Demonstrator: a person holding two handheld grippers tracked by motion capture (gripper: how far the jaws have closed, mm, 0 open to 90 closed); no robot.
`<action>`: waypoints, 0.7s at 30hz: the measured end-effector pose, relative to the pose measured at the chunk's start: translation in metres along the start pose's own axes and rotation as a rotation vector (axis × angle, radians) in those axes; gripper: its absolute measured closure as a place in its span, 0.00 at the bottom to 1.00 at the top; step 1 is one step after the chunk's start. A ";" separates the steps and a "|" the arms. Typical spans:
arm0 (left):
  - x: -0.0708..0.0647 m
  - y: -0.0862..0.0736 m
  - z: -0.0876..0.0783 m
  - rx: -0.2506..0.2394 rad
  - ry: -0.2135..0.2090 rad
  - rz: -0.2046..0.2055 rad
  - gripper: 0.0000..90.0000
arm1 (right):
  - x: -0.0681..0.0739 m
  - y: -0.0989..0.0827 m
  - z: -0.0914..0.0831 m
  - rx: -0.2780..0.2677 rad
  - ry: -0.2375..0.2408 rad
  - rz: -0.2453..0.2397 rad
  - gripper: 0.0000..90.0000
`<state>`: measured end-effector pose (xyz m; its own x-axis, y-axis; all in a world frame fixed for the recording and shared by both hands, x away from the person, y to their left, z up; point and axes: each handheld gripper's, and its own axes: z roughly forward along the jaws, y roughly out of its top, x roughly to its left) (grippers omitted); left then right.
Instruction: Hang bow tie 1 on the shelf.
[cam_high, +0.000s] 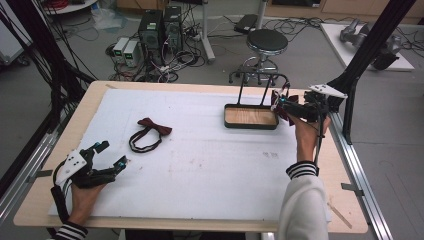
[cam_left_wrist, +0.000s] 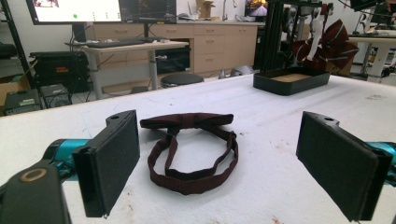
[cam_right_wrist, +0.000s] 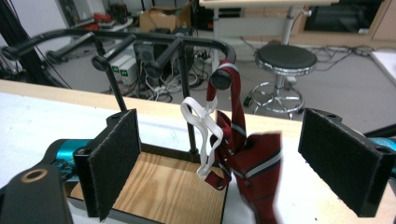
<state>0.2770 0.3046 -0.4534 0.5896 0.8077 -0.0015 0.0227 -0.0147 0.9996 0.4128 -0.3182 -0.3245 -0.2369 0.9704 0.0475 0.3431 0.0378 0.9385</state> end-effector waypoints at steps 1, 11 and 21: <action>0.000 0.000 0.000 0.000 0.000 0.000 0.15 | 0.001 0.000 -0.002 -0.004 0.004 0.007 0.13; 0.000 0.000 0.000 0.000 0.001 0.003 0.15 | 0.013 -0.009 -0.025 -0.066 0.083 -0.002 0.13; -0.001 0.000 0.000 0.001 0.005 0.011 0.15 | 0.040 -0.025 -0.057 -0.169 0.215 -0.014 0.13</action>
<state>0.2762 0.3039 -0.4533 0.5861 0.8102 0.0100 0.0168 -0.0246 0.9996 0.3429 -0.2940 -0.3265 -0.4338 0.8966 0.0888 0.1862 -0.0073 0.9825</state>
